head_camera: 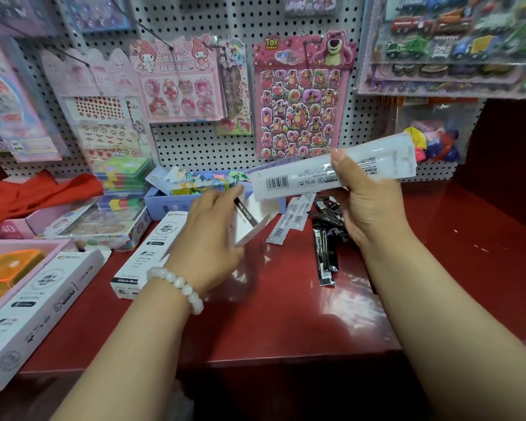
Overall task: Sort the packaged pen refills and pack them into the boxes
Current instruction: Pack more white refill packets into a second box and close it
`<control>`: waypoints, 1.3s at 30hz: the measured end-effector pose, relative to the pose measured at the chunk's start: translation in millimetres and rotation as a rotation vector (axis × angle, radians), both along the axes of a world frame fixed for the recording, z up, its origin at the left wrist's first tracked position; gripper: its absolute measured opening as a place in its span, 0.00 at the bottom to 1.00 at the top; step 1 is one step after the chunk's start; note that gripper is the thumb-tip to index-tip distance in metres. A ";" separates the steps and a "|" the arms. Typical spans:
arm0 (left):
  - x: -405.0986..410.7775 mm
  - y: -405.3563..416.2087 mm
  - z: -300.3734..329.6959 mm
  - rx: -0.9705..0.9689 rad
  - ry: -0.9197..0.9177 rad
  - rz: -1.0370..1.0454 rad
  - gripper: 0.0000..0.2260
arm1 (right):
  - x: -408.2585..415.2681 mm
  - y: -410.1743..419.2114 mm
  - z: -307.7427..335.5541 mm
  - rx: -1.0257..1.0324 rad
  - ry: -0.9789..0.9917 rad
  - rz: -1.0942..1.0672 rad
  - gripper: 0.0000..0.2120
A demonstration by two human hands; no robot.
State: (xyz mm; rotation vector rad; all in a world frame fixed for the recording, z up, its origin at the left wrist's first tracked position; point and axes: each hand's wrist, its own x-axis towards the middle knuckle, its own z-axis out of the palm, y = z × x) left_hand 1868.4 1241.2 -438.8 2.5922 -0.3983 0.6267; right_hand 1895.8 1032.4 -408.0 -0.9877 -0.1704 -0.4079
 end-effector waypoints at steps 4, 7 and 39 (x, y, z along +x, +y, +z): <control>-10.1 -0.4 7.4 -0.050 -0.162 -0.040 0.42 | -9.6 -1.3 6.7 -0.033 -0.048 -0.018 0.11; -14.0 -1.6 6.5 -0.117 -0.267 -0.046 0.41 | -16.7 -3.4 9.4 -0.148 -0.044 -0.069 0.29; -5.1 -1.1 -13.8 -0.277 -0.499 -0.015 0.42 | -49.5 15.7 12.1 -0.568 -0.325 -0.041 0.06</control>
